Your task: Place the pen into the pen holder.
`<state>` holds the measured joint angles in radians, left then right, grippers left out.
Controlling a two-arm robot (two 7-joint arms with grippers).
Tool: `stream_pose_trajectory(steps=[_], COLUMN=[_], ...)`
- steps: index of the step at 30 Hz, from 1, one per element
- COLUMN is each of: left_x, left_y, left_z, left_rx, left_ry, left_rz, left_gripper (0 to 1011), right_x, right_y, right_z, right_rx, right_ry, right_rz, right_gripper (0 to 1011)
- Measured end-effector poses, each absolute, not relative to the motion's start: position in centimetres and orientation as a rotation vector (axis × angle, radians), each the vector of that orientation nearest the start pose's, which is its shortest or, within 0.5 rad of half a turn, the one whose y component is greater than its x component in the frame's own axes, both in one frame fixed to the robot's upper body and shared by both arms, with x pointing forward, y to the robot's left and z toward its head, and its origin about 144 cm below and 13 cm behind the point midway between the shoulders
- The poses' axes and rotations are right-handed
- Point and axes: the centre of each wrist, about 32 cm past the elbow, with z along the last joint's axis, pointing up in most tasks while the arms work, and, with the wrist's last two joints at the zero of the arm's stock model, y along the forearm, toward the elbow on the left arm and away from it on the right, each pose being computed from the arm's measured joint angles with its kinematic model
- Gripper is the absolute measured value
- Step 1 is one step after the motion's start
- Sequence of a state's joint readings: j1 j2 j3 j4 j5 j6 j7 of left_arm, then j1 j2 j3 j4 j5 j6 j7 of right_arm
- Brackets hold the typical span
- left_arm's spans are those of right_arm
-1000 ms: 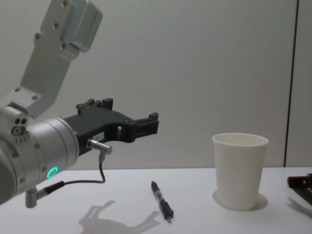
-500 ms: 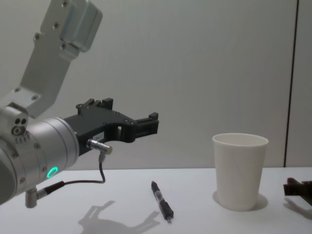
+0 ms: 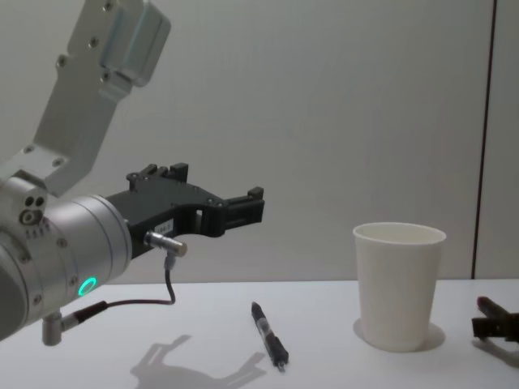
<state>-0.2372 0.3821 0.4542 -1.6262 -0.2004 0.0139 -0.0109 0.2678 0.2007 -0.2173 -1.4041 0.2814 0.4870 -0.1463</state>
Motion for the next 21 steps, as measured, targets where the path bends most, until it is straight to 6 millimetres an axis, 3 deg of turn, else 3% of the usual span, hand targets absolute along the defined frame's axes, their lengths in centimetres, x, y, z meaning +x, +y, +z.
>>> stream_pose_trajectory(steps=[8, 16, 21], left_x=[49.2, 49.2, 49.2], left_y=[19.84, 19.84, 19.84], left_z=[120.44, 120.44, 120.44], left_rx=[0.061, 0.061, 0.061], left_ry=[-0.268, -0.268, -0.268], left_rz=[1.124, 1.124, 1.124], left_gripper=[1001, 1001, 1001], right_x=[52.88, 52.88, 52.88], right_y=[-22.77, -22.65, -22.64], right_z=[117.19, 117.09, 117.04], right_rx=[-0.365, -0.365, -0.366], right_ry=[0.307, 0.308, 0.308], right_rz=[-1.505, -1.501, -1.501], right_gripper=[984, 779, 720])
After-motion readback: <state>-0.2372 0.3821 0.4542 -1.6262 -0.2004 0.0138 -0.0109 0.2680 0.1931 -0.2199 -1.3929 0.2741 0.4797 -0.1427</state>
